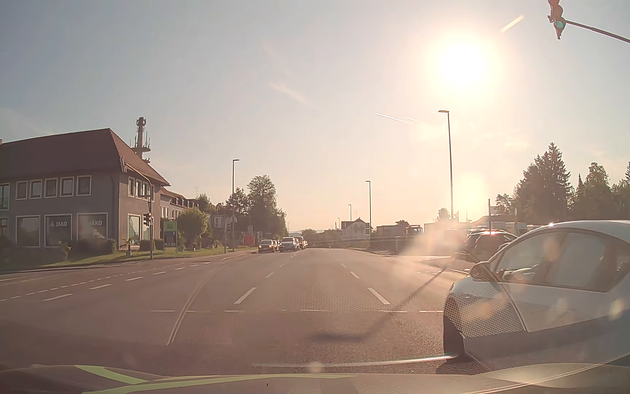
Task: Follow the waypoints while adhering to traffic rules and regulations
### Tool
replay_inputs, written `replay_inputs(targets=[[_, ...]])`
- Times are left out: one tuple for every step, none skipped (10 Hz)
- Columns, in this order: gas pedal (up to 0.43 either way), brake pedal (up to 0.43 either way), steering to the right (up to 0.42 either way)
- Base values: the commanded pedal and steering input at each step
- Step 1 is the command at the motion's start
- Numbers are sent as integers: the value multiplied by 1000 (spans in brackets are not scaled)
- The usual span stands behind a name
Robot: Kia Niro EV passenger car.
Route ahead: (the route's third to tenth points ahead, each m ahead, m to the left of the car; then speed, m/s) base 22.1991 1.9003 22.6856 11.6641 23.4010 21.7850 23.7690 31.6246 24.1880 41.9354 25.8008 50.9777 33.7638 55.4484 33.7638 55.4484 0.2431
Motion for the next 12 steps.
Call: replay_inputs(targets=[[59,0,0],[59,0,0],[79,0,0],[87,0,0],[87,0,0],[98,0,0],[98,0,0],[98,0,0],[110,0,0],[110,0,0],[110,0,0],[110,0,0]])
